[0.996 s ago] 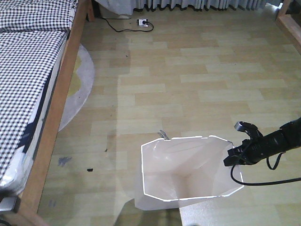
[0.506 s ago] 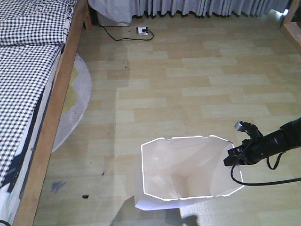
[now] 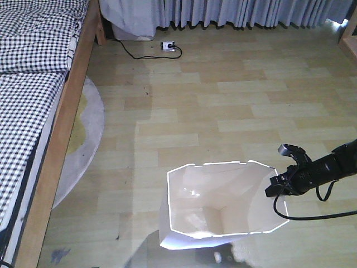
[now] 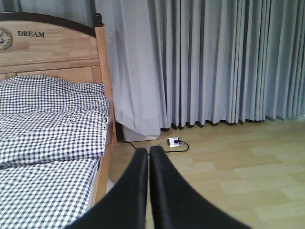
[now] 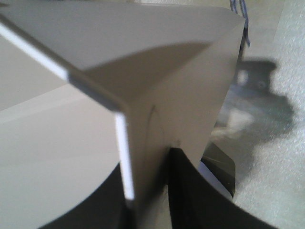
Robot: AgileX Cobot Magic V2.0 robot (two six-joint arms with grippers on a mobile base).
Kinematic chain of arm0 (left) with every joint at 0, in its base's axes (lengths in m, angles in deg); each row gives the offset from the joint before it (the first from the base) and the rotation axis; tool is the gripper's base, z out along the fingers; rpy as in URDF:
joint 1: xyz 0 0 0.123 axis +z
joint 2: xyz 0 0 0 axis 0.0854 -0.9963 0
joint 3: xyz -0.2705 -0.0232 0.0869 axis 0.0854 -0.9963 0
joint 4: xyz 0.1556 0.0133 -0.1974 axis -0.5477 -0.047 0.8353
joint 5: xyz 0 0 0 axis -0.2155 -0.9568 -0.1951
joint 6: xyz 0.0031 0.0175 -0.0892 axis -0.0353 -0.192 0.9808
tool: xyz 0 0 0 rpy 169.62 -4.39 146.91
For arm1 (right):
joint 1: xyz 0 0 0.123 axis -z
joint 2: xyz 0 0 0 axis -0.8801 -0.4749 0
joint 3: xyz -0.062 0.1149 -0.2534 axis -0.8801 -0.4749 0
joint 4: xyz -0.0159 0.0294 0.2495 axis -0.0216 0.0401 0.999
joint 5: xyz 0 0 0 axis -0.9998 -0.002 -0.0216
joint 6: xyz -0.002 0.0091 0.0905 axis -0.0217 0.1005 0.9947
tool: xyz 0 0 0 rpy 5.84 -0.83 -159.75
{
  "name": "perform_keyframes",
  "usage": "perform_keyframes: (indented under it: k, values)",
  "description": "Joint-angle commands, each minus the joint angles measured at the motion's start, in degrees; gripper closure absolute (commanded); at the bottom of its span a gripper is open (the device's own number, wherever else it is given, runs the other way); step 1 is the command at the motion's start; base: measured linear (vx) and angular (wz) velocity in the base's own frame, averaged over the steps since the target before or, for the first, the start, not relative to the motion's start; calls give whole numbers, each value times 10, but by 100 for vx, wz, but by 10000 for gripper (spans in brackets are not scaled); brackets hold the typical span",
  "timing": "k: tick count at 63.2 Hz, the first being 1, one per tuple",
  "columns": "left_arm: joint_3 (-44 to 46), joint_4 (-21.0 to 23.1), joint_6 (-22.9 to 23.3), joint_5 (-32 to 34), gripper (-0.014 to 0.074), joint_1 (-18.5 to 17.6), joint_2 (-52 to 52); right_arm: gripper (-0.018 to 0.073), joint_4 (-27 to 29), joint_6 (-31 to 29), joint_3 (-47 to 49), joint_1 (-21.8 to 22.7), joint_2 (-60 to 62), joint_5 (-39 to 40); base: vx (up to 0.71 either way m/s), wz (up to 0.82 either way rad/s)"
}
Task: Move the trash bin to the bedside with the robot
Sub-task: 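Drive along the bed toward the curtains, carrying the bin in the right gripper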
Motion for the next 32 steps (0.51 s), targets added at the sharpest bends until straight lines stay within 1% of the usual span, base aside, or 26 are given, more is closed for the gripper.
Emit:
perform_keyframes:
  k: [1, 32]
  values:
    - [-7, 6, 8, 42, 603, 0, 4, 563, 41, 0, 6, 2, 44, -127, 33, -3]
    - [-7, 6, 8, 42, 603, 0, 4, 563, 41, 0, 6, 2, 44, -127, 30, -2]
